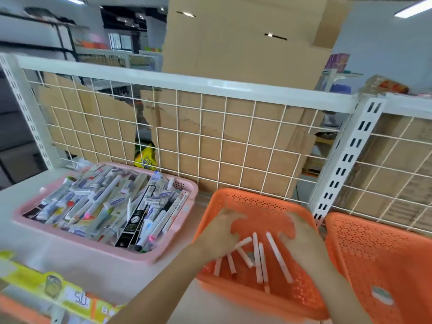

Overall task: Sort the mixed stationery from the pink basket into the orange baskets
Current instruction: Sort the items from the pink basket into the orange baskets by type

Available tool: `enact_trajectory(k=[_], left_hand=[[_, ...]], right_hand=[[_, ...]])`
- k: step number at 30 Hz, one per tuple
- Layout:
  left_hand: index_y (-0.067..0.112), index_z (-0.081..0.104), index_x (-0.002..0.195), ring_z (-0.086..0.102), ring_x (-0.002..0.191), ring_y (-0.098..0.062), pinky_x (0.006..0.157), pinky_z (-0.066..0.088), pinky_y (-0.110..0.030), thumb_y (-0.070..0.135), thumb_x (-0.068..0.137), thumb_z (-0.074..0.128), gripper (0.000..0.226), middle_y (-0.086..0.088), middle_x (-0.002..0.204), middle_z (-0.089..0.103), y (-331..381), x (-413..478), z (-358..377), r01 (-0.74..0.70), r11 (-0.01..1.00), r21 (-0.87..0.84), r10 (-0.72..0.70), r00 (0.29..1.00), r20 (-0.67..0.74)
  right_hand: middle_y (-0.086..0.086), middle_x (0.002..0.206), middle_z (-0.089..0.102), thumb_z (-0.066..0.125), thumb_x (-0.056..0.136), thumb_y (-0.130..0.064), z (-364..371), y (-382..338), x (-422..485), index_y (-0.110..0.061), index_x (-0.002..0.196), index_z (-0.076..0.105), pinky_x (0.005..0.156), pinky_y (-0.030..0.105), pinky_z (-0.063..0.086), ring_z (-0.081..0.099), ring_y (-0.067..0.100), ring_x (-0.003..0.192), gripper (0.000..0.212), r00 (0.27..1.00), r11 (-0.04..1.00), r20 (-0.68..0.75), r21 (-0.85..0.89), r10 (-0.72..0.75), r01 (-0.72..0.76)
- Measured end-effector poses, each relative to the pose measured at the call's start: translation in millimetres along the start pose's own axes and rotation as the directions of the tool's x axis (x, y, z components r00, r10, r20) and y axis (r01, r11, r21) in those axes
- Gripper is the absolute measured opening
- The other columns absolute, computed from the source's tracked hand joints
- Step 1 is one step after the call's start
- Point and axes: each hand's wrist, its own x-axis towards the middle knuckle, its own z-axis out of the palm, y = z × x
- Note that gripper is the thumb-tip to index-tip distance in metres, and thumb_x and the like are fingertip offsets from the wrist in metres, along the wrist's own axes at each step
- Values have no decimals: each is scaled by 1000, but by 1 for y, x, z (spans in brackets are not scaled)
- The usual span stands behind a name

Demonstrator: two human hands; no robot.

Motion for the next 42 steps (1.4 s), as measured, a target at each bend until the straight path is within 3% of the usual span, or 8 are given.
enact_trajectory(k=[5, 10, 21, 24, 27, 32, 37, 42], left_hand=[[21, 57, 124, 55, 110, -12, 97, 38, -16, 3, 85, 52, 43, 2, 125, 54, -10, -17, -41, -138, 990, -39, 132, 982, -137], [13, 61, 117, 55, 100, -10, 79, 38, -12, 13, 86, 48, 34, -4, 116, 60, -47, -34, -96, -97, 994, 45, 106, 949, -298], [16, 59, 123, 59, 100, -29, 77, 38, -25, 20, 87, 52, 37, -8, 123, 57, -169, -42, -217, 70, 980, 187, 11, 915, -402], [19, 51, 132, 50, 117, -23, 89, 38, -27, 19, 91, 57, 41, -2, 136, 49, -193, -41, -237, 105, 964, 244, -14, 938, -347], [24, 39, 140, 32, 133, -17, 106, 27, -29, 46, 91, 51, 55, 4, 147, 35, -217, -39, -248, 110, 927, 360, -60, 987, -147], [28, 28, 145, 21, 140, -13, 113, 13, -30, 95, 49, -10, 122, 6, 151, 28, -247, -33, -257, -43, 856, 514, 10, 998, 67], [20, 55, 123, 62, 103, -20, 90, 46, -33, 71, 87, 11, 76, 1, 111, 63, -257, -27, -259, -106, 778, 620, 91, 994, 57], [17, 55, 116, 46, 125, -26, 99, 17, -31, 81, 73, 22, 84, -7, 127, 54, -262, -20, -256, -145, 807, 572, 180, 984, -4]], right_hand=[[1, 129, 56, 60, 90, -21, -12, -11, -6, -20, 131, 50, 100, 36, 38, 50, 19, 121, 42, 992, 983, -106, 158, -72, 89], [-5, 108, 59, 62, 88, -17, -11, -42, -3, -19, 124, 56, 97, 36, 41, 56, 15, 103, 36, 986, 959, -130, 245, -109, 138], [-7, 106, 63, 65, 85, -12, 54, -166, 18, -30, 111, 56, 92, 35, 46, 61, 15, 98, 33, 968, 913, -83, 322, -238, 252], [-12, 115, 58, 62, 88, -16, 80, -197, 21, -30, 120, 53, 93, 29, 45, 59, 12, 102, 36, 953, 918, -8, 265, -303, 294], [-10, 132, 49, 62, 89, -25, 104, -218, 28, -26, 133, 46, 97, 22, 36, 50, 8, 118, 47, 929, 927, 96, 157, -357, 340], [-8, 151, 28, 60, 89, -41, 131, -233, 38, -27, 146, 27, 106, 26, 28, 30, 8, 135, 68, 913, 948, 276, -13, -301, 317], [-5, 137, 45, 61, 88, -39, 137, -238, 43, -27, 137, 44, 104, 30, 35, 39, 9, 126, 53, 944, 945, 171, -116, -283, 304], [-8, 130, 50, 61, 86, -42, 142, -239, 40, -27, 127, 53, 98, 35, 42, 45, 8, 118, 44, 960, 955, 106, -118, -260, 272]])
